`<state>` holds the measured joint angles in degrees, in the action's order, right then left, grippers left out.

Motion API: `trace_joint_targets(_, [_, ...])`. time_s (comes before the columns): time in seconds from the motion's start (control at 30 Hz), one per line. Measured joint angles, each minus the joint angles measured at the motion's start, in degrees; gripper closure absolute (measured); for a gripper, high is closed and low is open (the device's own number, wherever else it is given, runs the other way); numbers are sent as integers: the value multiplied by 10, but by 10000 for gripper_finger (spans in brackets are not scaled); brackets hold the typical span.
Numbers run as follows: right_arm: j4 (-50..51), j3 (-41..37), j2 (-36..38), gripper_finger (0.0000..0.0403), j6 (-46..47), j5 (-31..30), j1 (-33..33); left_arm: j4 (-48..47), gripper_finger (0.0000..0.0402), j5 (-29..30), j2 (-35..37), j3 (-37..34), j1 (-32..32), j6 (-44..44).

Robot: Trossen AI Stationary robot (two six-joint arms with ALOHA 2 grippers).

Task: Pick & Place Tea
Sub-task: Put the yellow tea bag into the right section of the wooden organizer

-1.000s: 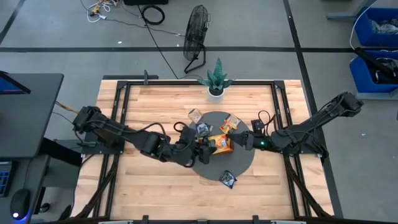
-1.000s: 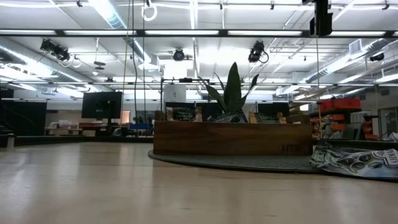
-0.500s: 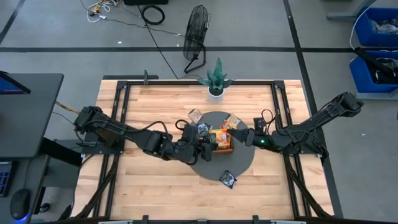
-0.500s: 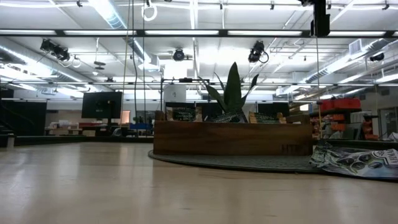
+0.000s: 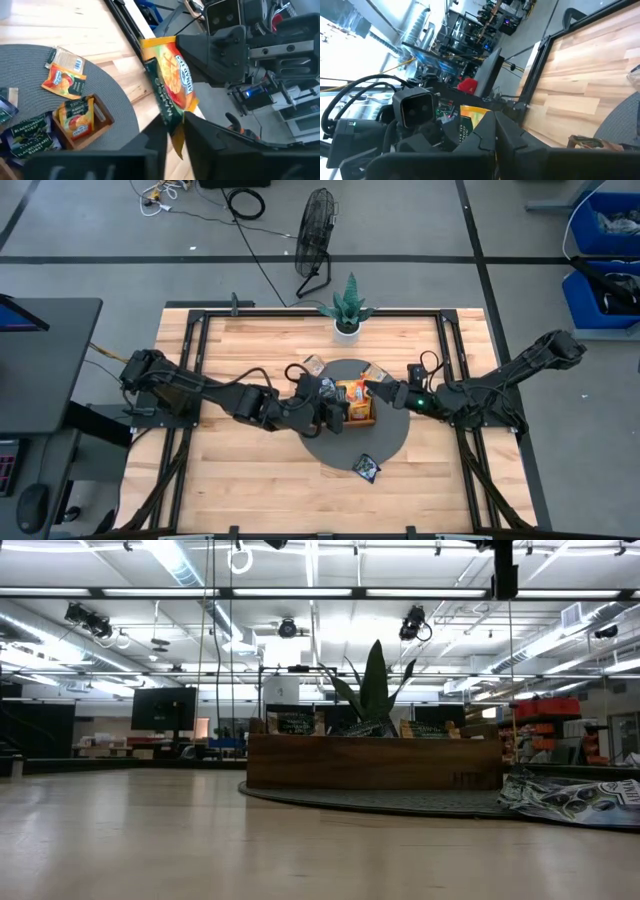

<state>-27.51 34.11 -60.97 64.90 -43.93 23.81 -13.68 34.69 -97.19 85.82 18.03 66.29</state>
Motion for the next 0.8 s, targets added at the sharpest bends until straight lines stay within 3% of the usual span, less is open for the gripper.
trace_joint_targets(0.13, [0,0,0,403,-5,3,0,0,391,1,0,0,-2,-24])
trace_joint_targets(0.4, [1,0,0,398,-43,24,0,-2,399,-23,0,0,-2,-71])
trace_joint_targets(0.73, [5,0,10,294,-105,80,0,-25,400,-154,1,0,-2,-105])
trace_joint_targets(0.8, [12,0,21,274,-131,104,-1,-35,400,-201,1,0,-6,-116])
